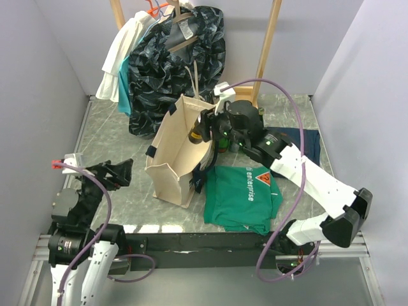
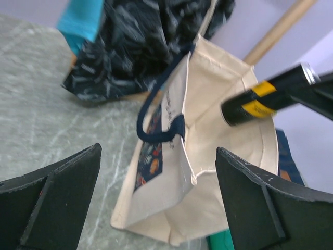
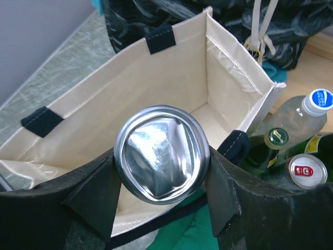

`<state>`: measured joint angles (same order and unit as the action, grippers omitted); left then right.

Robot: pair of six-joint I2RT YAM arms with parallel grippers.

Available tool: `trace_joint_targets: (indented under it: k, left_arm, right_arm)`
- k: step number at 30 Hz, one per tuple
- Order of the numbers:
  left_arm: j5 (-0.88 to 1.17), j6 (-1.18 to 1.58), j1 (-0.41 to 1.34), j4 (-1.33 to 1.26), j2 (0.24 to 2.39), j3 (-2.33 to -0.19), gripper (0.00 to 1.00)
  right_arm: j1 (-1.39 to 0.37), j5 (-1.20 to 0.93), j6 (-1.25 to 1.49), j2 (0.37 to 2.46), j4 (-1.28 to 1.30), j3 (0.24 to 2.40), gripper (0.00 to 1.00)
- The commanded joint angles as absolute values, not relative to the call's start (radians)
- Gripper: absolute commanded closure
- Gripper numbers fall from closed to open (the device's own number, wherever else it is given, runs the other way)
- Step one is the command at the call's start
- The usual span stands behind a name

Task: Take the beverage out of the canvas bag
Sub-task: Place the drink at the center of the board.

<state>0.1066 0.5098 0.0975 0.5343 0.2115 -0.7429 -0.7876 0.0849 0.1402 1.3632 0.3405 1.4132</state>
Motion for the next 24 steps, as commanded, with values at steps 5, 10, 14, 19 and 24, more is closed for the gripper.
trace_joint_targets:
  k: [5,10,14,19,24]
  left_arm:
    - [0.014,0.491,0.092,0.39,0.314,-0.746,0.03]
    - [0.09,0.508,0.092,0.368,0.494,-0.752,0.04]
    - [0.098,0.506,0.091,0.419,0.589,-0.782,0.02]
    - [0.142,0.485,0.09,0.393,0.575,-0.764,0.04]
    - [0.244,0.488,0.08,0.361,0.6,-0.753,0.04]
  right_arm:
    - [-0.795,0.028,0.112,1.284,0.172,1.442,1.0]
    - [-0.796,0.023,0.084,1.273,0.192,1.459,1.0]
    - [-0.796,0.026,0.06,1.266,0.207,1.457,1.0]
    - [-0.796,0.038,0.043,1.255,0.242,1.46,1.0]
    - [-0.798,0.031,0.021,1.247,0.288,1.489,1.0]
